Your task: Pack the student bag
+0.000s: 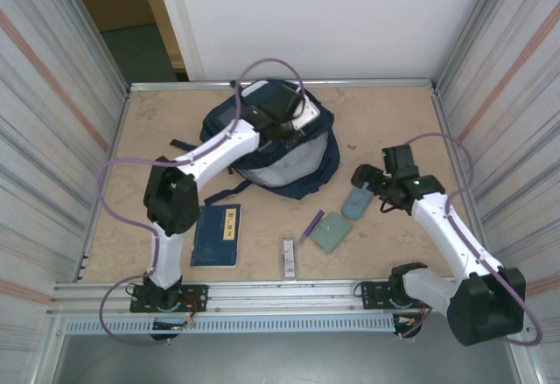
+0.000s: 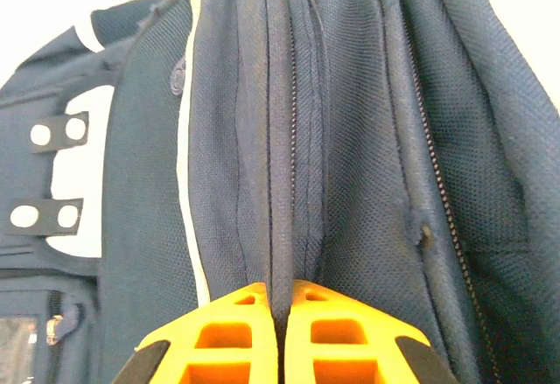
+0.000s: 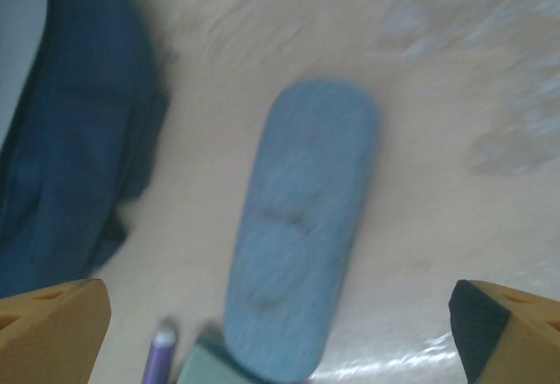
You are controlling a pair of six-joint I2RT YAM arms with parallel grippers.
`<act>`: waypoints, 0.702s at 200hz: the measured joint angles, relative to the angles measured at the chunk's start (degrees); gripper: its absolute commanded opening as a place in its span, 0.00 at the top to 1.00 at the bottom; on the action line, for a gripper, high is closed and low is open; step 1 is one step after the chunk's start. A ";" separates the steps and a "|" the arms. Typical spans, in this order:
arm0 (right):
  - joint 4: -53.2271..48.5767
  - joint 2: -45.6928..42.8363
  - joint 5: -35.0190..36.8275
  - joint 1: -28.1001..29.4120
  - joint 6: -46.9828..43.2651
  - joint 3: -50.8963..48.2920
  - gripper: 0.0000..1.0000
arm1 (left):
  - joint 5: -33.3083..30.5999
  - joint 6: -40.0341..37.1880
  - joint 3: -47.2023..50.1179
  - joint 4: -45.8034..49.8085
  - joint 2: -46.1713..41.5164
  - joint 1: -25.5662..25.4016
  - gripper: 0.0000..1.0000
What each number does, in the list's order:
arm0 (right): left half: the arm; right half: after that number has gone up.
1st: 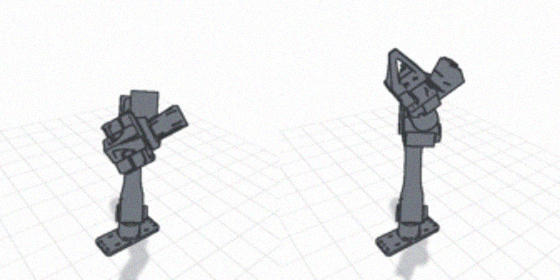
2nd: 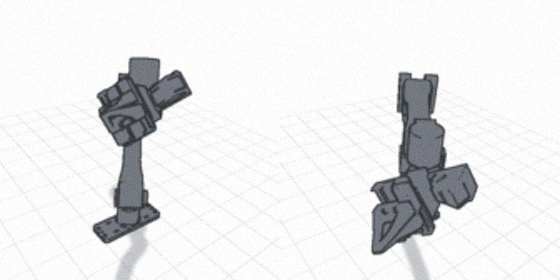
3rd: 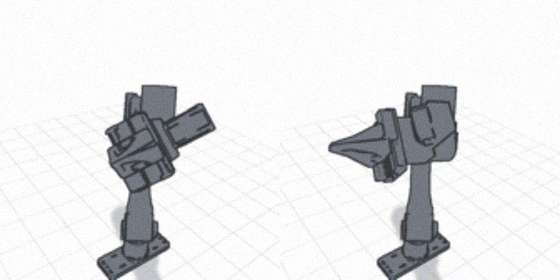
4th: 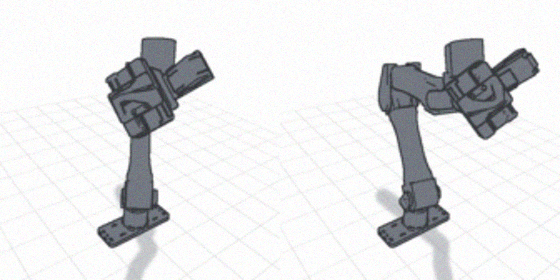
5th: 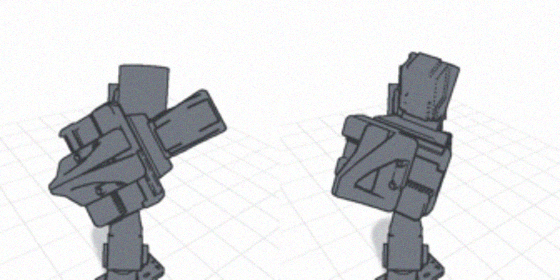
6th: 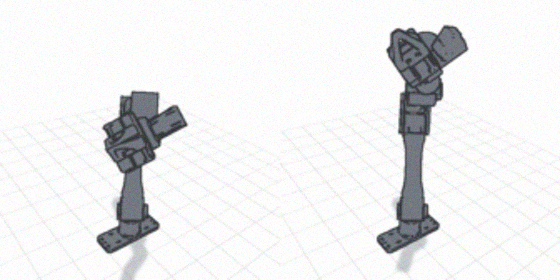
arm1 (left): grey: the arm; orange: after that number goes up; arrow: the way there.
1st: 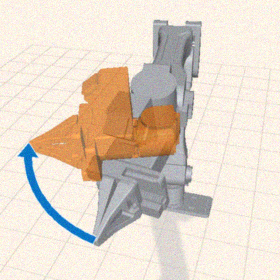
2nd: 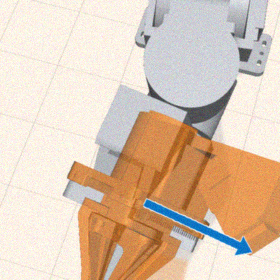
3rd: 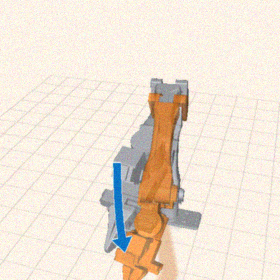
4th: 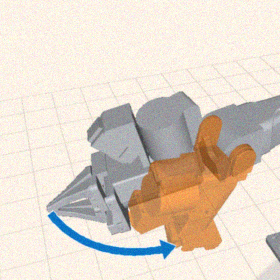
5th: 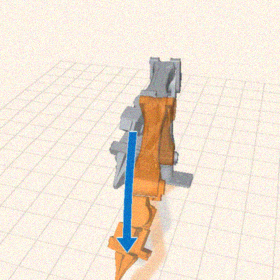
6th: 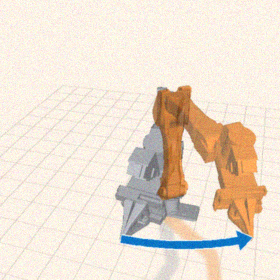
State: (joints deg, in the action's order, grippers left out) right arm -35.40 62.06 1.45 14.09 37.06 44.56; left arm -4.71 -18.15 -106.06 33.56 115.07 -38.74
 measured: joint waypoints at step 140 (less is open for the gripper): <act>6.21 19.30 -14.21 25.73 -5.51 10.40 0.10 | 13.99 -1.11 -2.03 -2.32 -5.03 13.62 1.00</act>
State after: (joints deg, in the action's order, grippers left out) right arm -29.19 81.36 -12.75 39.81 31.55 54.96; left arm 9.28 -19.27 -108.09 31.24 110.04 -25.12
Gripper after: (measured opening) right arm 0.917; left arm 0.056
